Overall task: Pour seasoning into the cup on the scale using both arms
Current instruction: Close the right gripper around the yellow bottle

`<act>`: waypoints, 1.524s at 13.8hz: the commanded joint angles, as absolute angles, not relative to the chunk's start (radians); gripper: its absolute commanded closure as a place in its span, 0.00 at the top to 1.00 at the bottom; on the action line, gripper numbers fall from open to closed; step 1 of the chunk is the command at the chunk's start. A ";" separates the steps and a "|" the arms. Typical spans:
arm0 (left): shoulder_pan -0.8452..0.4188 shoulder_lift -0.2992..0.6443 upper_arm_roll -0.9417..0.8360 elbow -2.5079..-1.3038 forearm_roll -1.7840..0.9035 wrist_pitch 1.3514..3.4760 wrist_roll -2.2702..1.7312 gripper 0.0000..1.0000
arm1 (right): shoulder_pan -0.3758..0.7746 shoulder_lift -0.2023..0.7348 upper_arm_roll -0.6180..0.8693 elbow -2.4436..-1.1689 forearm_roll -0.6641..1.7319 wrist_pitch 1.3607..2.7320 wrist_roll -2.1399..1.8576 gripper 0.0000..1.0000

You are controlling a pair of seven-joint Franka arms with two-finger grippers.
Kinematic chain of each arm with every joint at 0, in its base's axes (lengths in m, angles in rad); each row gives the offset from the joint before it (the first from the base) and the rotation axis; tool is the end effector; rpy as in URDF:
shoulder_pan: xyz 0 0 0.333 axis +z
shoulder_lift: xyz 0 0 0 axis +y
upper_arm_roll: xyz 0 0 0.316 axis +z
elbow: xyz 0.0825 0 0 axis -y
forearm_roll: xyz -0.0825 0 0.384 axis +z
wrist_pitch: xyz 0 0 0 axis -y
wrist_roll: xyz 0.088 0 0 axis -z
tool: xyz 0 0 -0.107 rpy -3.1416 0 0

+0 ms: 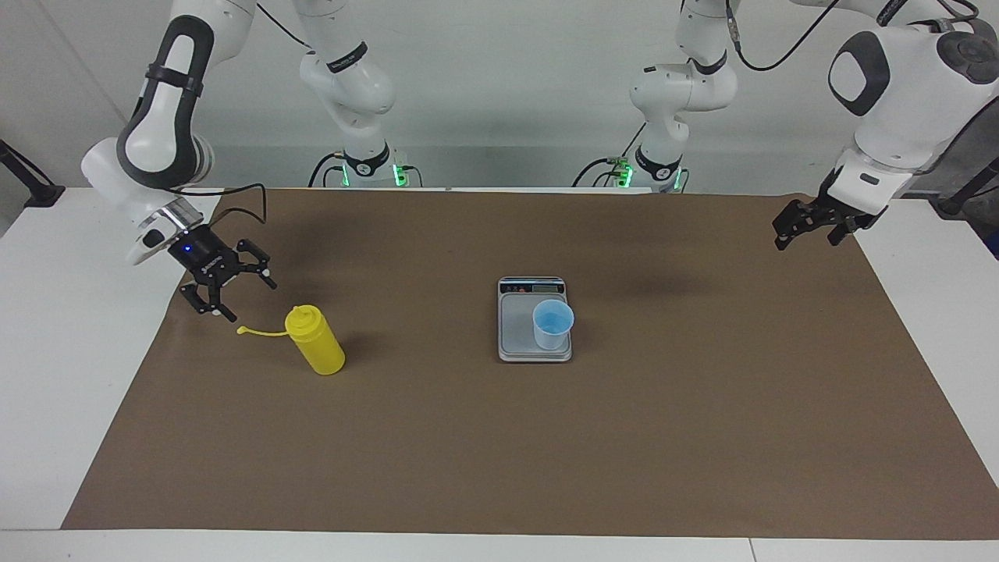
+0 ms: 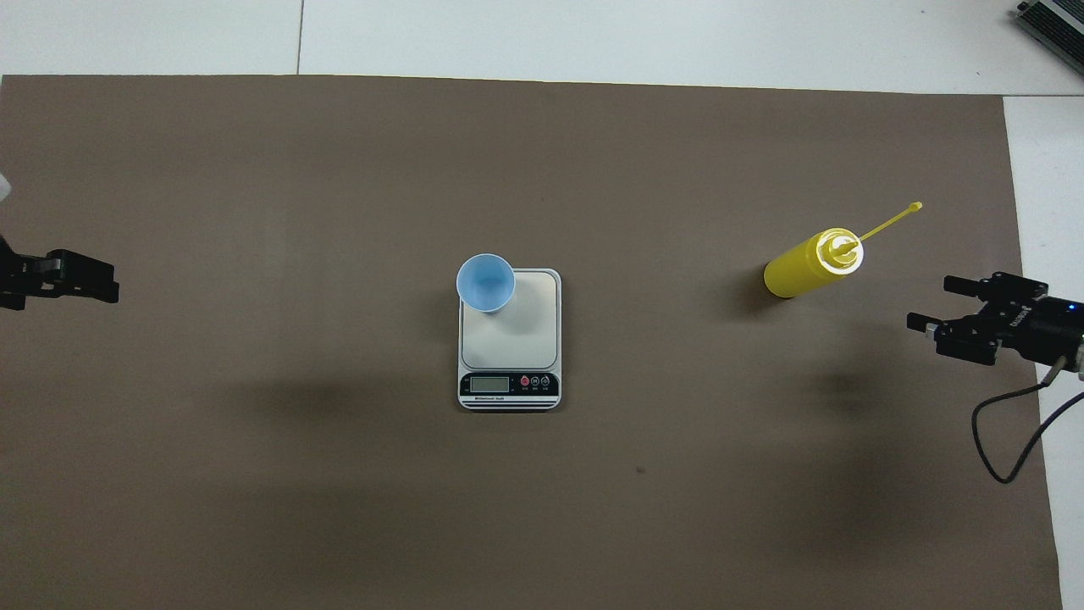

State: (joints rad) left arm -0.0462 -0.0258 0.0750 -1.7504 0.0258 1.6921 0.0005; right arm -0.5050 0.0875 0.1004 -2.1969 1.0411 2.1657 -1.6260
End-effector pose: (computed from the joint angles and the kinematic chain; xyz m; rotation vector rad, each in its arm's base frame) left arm 0.5506 0.0188 0.5639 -3.1178 -0.0385 0.0513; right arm 0.5110 -0.1823 0.3502 -2.3941 -0.6729 -0.8444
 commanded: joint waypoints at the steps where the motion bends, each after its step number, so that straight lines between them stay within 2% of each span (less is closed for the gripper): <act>1: -0.060 -0.048 0.078 -1.752 0.011 1.700 0.009 1.00 | -0.486 0.116 0.109 -2.200 1.135 2.175 -1.731 1.00; 7: -0.060 -0.043 0.060 -1.686 0.009 1.651 0.015 1.00 | -0.440 0.219 0.112 -2.192 1.279 2.163 -2.015 1.00; 11: -0.058 -0.049 0.043 -1.693 0.003 1.663 0.014 1.00 | -0.416 0.270 0.115 -2.184 1.345 2.157 -2.106 1.00; 21: -0.060 -0.046 0.025 -1.687 0.009 1.681 0.073 1.00 | -0.311 0.290 0.120 -2.151 1.476 2.204 -2.108 1.00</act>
